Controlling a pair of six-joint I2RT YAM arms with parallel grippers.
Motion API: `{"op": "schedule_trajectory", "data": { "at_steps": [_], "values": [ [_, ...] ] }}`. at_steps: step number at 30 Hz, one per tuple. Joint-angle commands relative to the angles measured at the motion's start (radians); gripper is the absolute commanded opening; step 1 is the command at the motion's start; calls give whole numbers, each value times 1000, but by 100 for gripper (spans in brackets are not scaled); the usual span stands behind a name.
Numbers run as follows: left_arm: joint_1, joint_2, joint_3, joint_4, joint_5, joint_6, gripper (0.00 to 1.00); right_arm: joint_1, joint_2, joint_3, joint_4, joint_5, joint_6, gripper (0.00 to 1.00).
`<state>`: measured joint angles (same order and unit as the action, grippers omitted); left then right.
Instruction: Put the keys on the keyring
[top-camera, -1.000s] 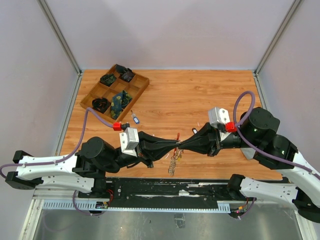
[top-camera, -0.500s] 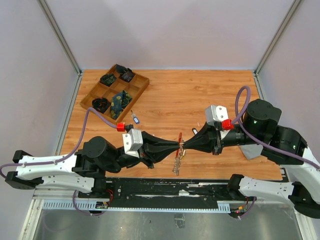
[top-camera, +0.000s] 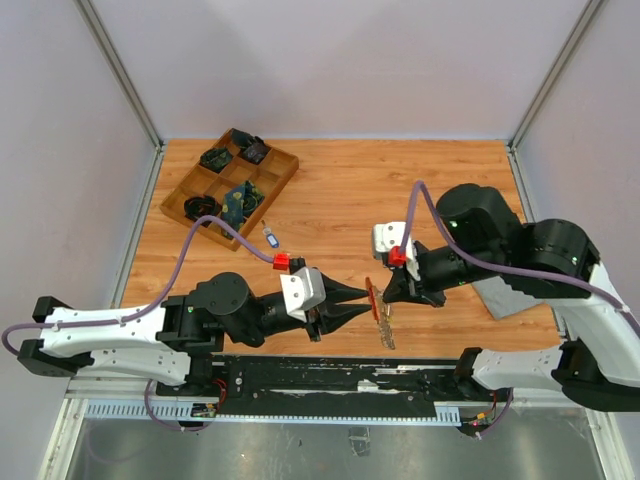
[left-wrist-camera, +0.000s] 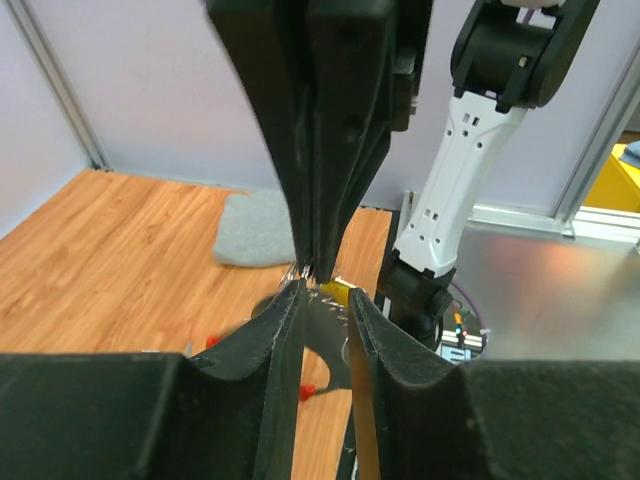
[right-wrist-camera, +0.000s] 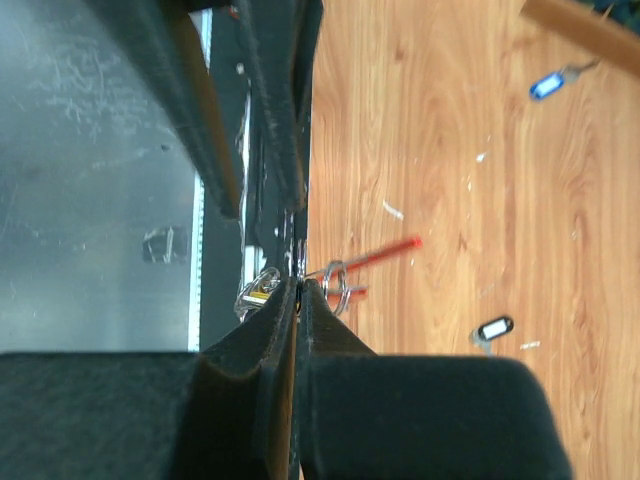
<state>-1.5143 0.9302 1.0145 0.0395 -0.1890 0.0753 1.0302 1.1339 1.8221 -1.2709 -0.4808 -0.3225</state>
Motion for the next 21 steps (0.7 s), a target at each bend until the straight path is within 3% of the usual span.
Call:
{"op": "schedule_trajectory", "data": {
  "at_steps": [1, 21],
  "values": [
    [-4, 25, 45, -23, 0, 19, 29, 20, 29, 50, -132, 44, -52, 1],
    [-4, 85, 77, -3, -30, 11, 42, 42, 26, 56, -76, -17, -47, 1]
  ]
}}
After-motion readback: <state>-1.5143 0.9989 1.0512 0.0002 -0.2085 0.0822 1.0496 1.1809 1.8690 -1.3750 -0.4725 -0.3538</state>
